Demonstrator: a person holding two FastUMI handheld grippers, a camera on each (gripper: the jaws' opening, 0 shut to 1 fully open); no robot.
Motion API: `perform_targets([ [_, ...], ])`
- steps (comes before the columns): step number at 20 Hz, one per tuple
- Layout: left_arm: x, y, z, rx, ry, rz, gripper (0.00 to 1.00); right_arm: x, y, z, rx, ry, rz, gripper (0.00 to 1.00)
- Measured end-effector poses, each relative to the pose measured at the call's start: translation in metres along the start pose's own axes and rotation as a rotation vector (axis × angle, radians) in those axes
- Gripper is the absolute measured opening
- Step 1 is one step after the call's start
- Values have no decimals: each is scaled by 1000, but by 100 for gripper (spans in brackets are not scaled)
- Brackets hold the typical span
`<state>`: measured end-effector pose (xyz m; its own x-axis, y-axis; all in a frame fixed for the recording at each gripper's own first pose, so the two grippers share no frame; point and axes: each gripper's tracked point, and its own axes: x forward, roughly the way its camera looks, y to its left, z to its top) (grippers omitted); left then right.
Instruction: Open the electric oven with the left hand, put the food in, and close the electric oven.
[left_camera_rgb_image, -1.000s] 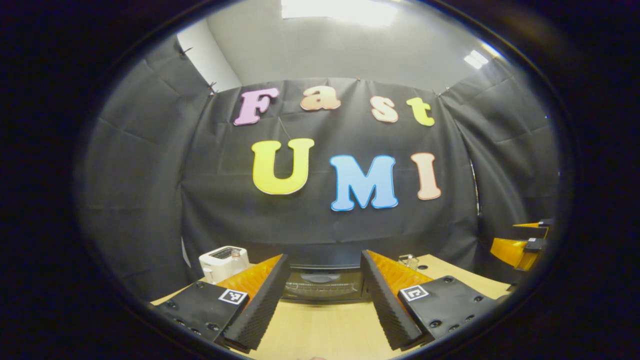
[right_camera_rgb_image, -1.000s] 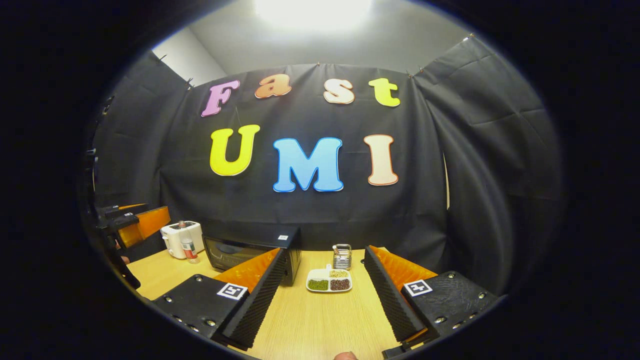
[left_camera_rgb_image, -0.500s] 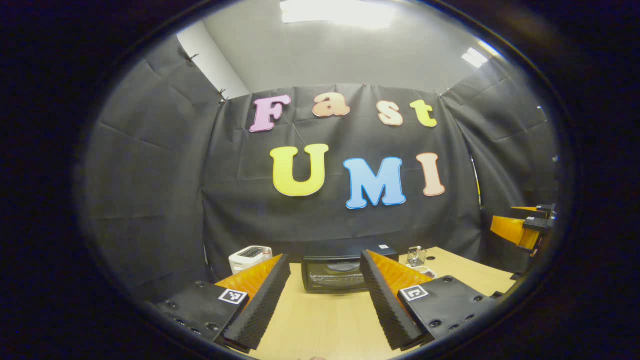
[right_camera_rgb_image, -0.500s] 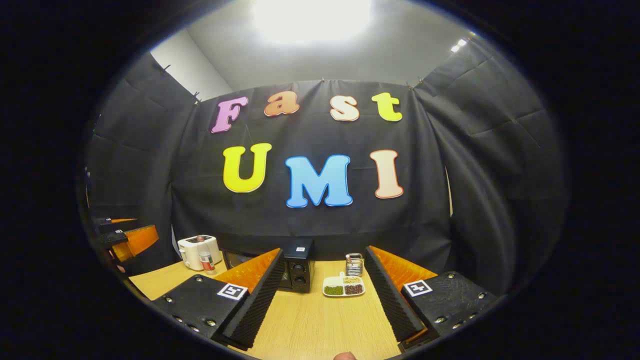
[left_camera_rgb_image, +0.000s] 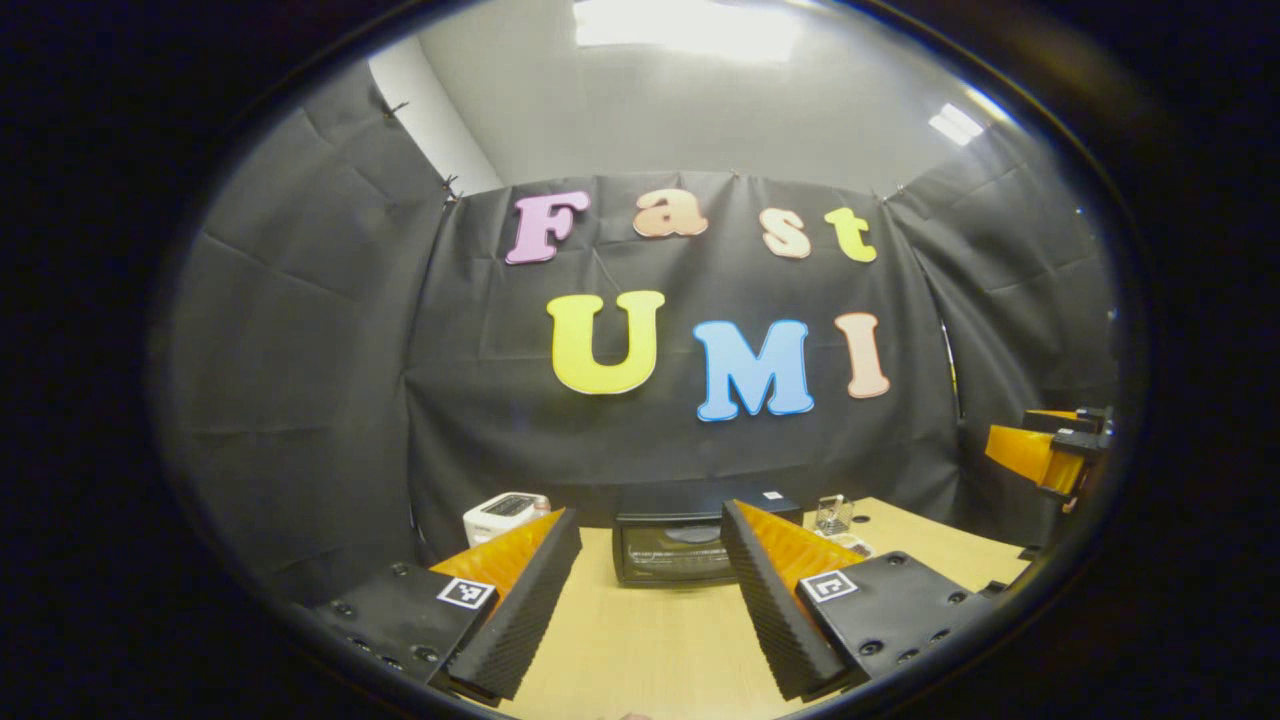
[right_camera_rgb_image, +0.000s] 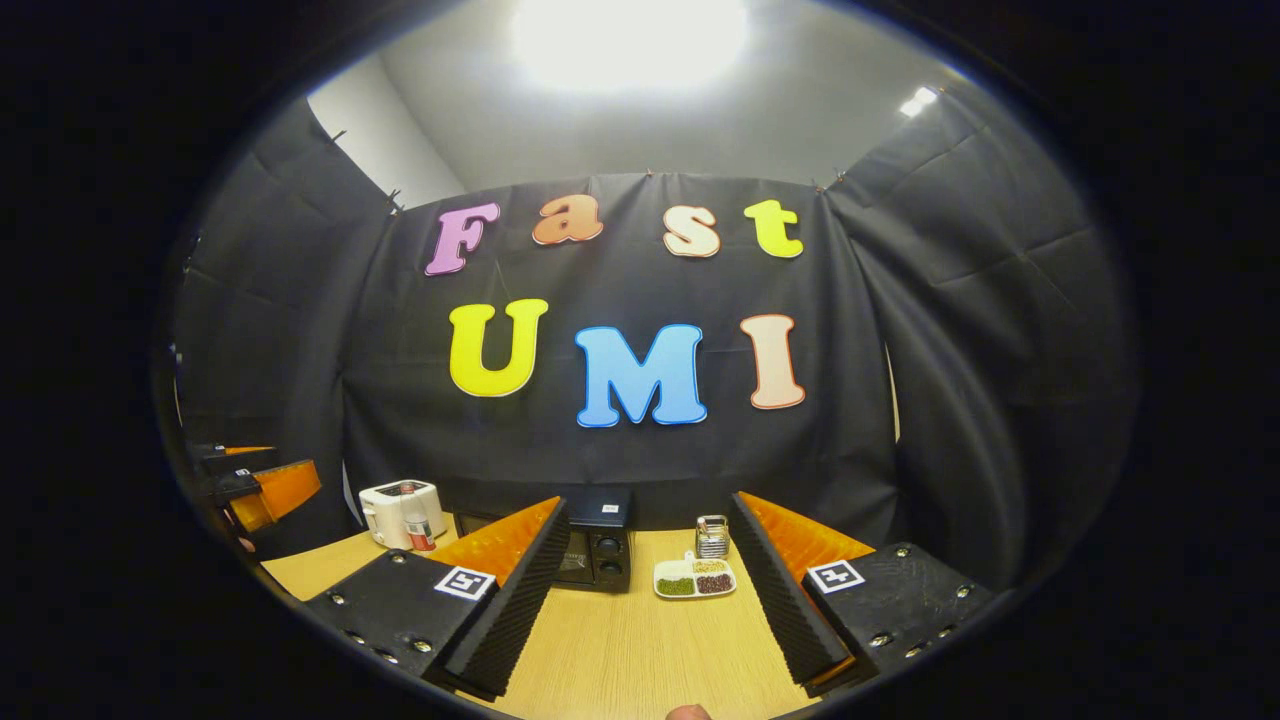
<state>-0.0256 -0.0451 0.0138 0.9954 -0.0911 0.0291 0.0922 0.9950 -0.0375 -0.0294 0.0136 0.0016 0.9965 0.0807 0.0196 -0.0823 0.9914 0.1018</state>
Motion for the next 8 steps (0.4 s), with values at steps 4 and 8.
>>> perform_targets([
  [4,3,2,-2,-8,1,-6,100,0,2,3,4,-4,-8,98],
  [8,3,4,-1,-14,-6,-12,100,0,4,7,-9,-14,-11,98],
])
